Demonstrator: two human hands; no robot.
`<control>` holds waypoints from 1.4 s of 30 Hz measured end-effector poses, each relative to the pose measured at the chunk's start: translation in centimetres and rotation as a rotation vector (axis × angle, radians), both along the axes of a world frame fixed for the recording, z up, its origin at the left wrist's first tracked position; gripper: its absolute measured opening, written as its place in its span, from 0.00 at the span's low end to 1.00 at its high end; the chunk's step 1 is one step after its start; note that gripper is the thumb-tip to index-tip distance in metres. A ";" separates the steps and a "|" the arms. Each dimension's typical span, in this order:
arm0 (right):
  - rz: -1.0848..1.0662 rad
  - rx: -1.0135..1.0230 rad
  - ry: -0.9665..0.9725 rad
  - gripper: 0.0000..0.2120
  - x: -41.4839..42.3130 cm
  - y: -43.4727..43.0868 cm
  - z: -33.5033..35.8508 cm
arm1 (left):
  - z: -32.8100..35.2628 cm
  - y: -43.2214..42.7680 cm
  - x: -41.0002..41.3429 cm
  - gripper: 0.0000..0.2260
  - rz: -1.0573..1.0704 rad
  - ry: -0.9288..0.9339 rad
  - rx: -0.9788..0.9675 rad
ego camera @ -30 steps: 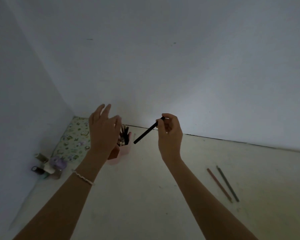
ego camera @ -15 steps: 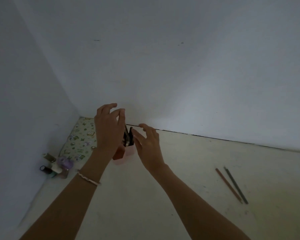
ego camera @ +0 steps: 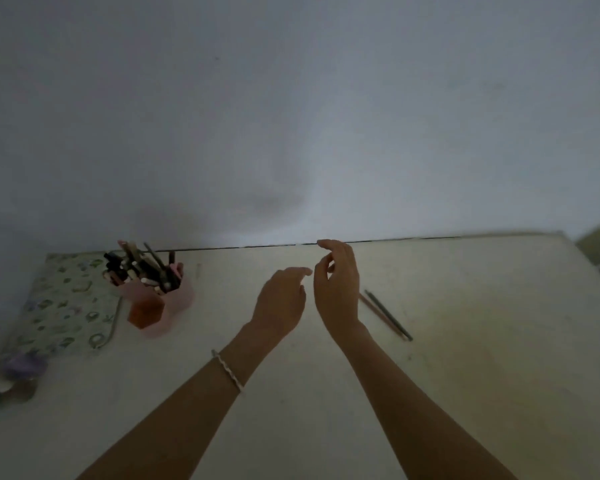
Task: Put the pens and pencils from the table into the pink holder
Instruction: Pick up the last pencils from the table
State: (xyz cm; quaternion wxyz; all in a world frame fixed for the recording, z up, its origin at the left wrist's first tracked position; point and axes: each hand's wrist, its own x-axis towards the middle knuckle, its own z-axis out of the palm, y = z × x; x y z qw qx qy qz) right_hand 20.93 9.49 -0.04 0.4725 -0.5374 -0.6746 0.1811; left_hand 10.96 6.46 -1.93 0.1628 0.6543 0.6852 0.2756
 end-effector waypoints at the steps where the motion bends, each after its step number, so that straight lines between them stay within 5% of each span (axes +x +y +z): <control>1: -0.041 -0.015 0.013 0.16 1.7 -0.1 0.0 | -0.6 0.2 2.2 0.15 -0.068 0.011 -0.020; 5: -0.166 -0.041 0.094 0.16 6.6 -0.3 0.4 | -1.6 0.2 9.0 0.08 -0.374 0.037 0.072; 7: -0.222 -0.059 0.146 0.16 8.8 -0.3 0.4 | -2.8 0.4 11.5 0.12 -0.445 0.068 0.135; 12: -0.323 -0.051 0.181 0.15 12.4 -0.1 -0.5 | -6.9 0.8 13.5 0.27 -0.397 0.329 -0.177; 15: -0.348 -0.050 0.189 0.15 13.3 0.0 -1.3 | -7.9 0.5 13.0 0.28 -0.382 0.379 -0.179; 20: -0.381 -0.067 0.205 0.15 13.1 0.7 -2.1 | -8.1 1.7 13.1 0.24 -0.350 0.412 -0.020; 30: -0.387 -0.075 0.195 0.15 12.9 1.5 -3.3 | -7.0 1.0 11.4 0.09 -0.328 0.545 -0.159; 35: -0.351 -0.233 0.021 0.16 12.1 1.6 -5.4 | -4.2 1.1 6.9 0.04 -0.126 0.277 -0.108; 38: -0.283 -0.386 -0.394 0.20 12.2 1.4 -7.8 | -2.3 1.0 4.9 0.03 0.059 -0.091 -0.072; 40: -0.270 -0.527 -0.677 0.22 11.9 1.0 -8.9 | -1.4 0.7 3.6 0.09 0.141 -0.303 -0.072; 42: -0.227 -0.590 -0.799 0.22 11.3 0.4 -9.4 | -0.9 0.4 2.5 0.24 0.155 -0.389 -0.049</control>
